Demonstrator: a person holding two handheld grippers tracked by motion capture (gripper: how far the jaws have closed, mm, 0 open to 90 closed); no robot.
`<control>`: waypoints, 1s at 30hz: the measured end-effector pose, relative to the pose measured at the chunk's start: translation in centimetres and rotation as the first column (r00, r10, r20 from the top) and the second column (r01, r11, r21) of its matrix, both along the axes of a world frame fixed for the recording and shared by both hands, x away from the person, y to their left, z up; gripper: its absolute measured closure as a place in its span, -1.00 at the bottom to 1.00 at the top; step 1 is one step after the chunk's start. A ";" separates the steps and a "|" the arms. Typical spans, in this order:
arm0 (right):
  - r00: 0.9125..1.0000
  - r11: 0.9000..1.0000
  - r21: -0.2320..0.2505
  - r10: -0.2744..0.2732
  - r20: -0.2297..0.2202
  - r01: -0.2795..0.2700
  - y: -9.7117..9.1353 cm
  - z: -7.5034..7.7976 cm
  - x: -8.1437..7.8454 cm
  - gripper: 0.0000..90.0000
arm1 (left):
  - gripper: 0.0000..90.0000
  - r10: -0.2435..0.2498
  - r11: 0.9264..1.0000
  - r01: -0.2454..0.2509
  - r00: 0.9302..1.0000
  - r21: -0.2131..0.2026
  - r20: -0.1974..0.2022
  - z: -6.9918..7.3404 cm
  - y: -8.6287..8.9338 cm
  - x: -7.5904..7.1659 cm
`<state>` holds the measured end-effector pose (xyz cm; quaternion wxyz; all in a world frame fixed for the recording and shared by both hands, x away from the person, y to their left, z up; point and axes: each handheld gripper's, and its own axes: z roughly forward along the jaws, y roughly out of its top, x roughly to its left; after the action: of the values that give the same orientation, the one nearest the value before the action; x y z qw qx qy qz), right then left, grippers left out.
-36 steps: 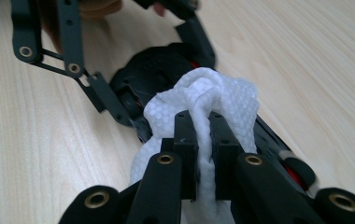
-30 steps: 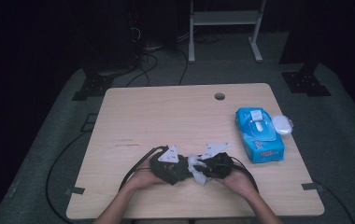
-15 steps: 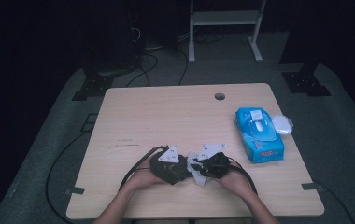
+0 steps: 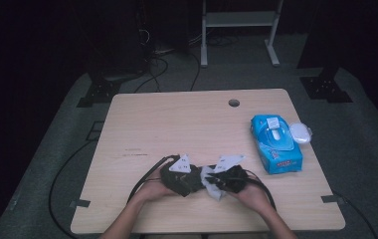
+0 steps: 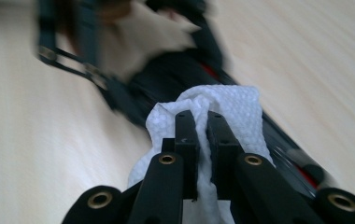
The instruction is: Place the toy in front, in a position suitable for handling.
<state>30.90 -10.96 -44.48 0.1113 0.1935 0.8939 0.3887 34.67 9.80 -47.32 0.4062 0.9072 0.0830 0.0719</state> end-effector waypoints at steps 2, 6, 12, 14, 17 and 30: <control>0.999 0.999 -0.020 0.034 0.019 -0.033 1.0 0.0 -0.3 0.88 | -0.47 -0.010 1.000 0.010 1.000 0.011 0.007 0.0 0.2 0.1; 1.000 0.999 -0.032 -0.004 0.020 0.004 -0.6 0.3 0.1 0.88 | -0.47 0.004 1.000 -0.004 1.000 -0.014 -0.012 0.0 0.3 0.1; 0.992 0.992 -0.004 -0.123 -0.012 0.123 -5.5 0.0 0.4 0.89 | -0.46 0.002 1.000 -0.003 1.000 -0.012 -0.010 0.0 0.1 0.1; 0.992 0.992 -0.007 -0.126 -0.001 0.126 -5.5 0.0 0.2 0.89 | -0.46 0.000 1.000 0.000 1.000 -0.004 -0.006 0.0 -0.1 0.1; 0.994 0.994 -0.013 -0.105 0.012 0.105 -4.2 0.1 0.1 0.89 | -0.46 -0.003 1.000 0.003 1.000 -0.003 -0.005 0.0 -0.2 0.0; 0.996 0.998 -0.038 0.054 0.073 -0.051 0.1 -0.3 -0.5 0.55 | -0.46 0.004 1.000 -0.004 1.000 0.010 0.002 0.1 0.1 0.1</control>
<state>30.43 -10.88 -44.82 0.1377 0.1533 0.9008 0.3822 34.82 9.88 -47.26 0.4014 0.9090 0.0841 0.0742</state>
